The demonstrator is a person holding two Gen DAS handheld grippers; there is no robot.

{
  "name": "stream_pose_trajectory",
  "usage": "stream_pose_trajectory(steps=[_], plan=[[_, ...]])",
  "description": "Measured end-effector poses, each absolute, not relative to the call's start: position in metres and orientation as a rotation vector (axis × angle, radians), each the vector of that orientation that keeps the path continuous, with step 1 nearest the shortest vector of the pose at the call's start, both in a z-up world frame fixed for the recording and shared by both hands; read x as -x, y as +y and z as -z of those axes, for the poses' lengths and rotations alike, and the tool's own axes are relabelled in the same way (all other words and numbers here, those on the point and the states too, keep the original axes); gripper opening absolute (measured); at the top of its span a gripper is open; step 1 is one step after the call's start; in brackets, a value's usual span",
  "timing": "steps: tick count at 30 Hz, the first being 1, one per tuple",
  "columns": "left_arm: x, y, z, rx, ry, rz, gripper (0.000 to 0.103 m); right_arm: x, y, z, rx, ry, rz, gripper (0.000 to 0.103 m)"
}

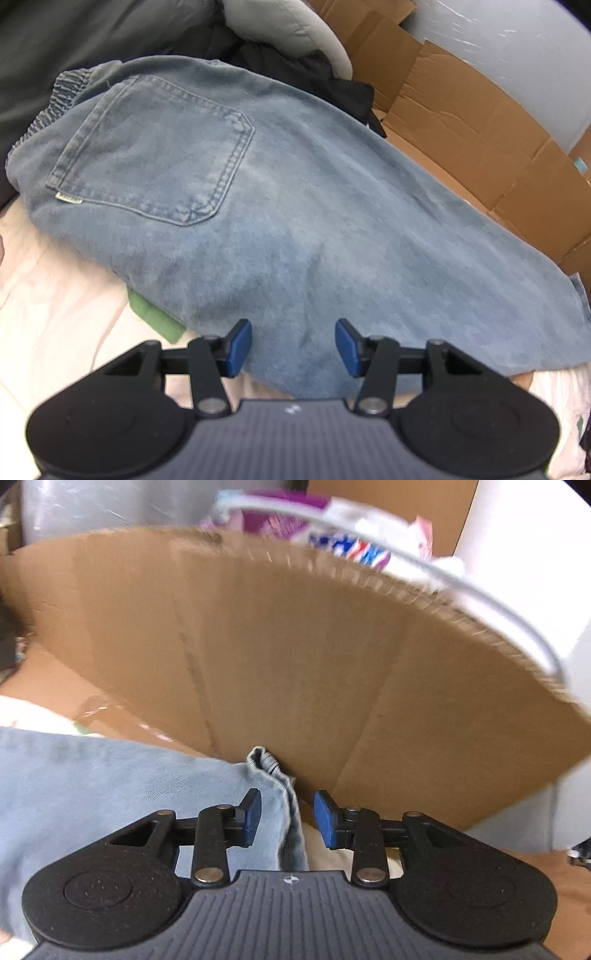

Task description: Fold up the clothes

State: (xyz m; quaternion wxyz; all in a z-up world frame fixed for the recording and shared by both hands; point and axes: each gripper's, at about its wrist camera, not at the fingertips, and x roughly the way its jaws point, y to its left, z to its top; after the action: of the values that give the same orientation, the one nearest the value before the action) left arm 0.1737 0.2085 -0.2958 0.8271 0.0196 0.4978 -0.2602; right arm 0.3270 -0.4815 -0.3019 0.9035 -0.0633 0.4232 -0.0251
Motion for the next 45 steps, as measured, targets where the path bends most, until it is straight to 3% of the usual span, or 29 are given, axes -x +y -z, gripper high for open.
stream_pose_trajectory(steps=[6,14,27,37,45], plan=[[-0.165,0.207,0.295,-0.04,1.085,0.568,0.053,-0.255,-0.476,0.281,0.057,0.846,0.008,0.039],[-0.152,0.211,0.298,-0.051,1.126,0.582,0.053,-0.187,-0.483,0.3,-0.044,0.845,0.001,0.039],[-0.146,0.213,0.333,-0.108,1.158,0.56,0.054,-0.177,-0.472,0.343,-0.111,0.901,0.017,0.039],[-0.157,0.211,0.303,0.029,1.029,0.552,0.054,-0.175,-0.462,0.355,-0.109,0.924,-0.004,0.039],[-0.174,0.201,0.307,0.085,1.04,0.489,0.055,-0.179,-0.462,0.362,-0.166,0.928,0.004,0.039]])
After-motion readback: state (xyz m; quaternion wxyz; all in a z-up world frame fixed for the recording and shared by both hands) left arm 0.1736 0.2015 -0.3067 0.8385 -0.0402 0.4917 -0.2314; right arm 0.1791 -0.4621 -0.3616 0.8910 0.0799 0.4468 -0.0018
